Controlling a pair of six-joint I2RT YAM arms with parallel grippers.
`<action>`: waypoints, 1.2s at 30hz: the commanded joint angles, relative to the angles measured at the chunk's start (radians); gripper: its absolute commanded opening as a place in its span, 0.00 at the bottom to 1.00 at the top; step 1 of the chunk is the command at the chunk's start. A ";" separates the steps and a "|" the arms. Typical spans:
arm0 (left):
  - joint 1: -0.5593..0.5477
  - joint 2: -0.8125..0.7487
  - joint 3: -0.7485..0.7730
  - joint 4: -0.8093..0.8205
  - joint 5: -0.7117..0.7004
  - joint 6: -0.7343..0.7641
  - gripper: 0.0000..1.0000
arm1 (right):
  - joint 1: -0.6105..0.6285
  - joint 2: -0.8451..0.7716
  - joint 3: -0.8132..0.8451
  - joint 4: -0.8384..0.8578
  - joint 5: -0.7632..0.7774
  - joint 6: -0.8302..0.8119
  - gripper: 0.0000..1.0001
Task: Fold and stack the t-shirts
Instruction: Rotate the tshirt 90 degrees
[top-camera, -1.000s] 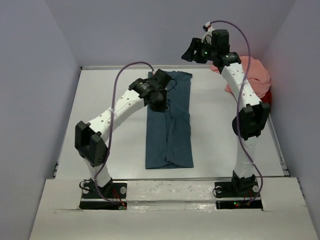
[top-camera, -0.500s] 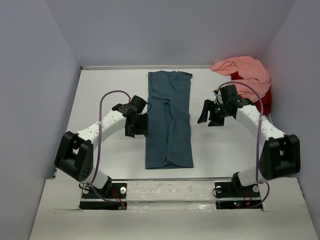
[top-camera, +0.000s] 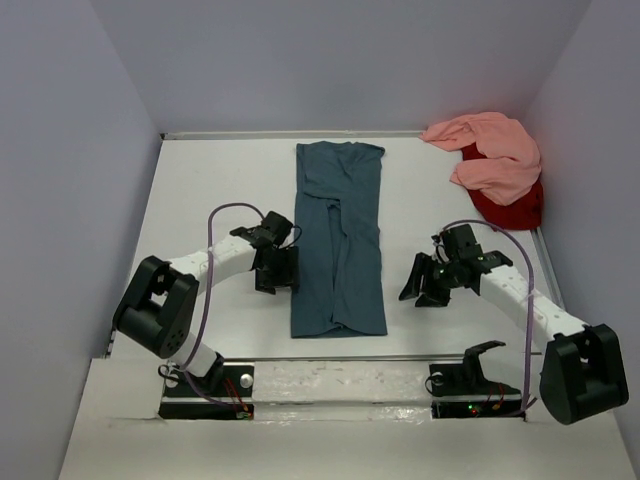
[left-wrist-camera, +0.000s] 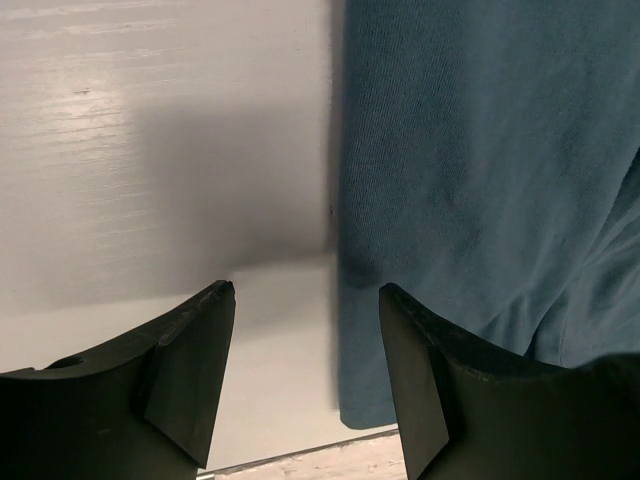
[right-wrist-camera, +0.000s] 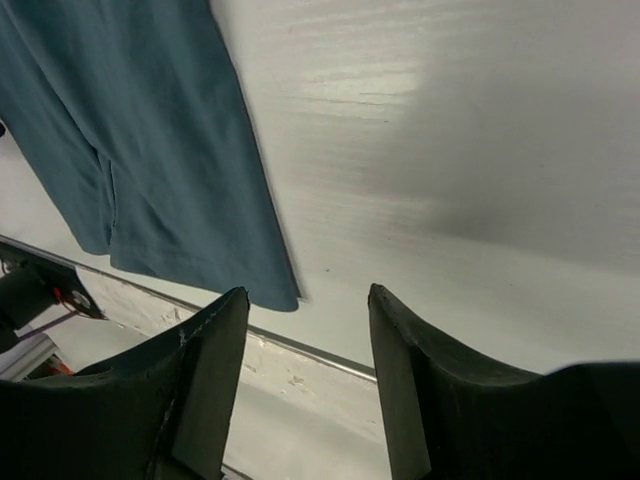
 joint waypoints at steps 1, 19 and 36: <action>-0.008 0.012 -0.035 0.027 0.020 -0.053 0.69 | 0.076 0.008 -0.002 0.034 0.082 0.090 0.56; -0.122 0.037 -0.047 -0.054 -0.184 -0.199 0.64 | 0.222 0.232 0.030 -0.019 0.357 0.165 0.57; -0.122 0.134 -0.029 0.016 -0.218 -0.130 0.65 | 0.231 0.273 0.058 -0.005 0.398 0.155 0.58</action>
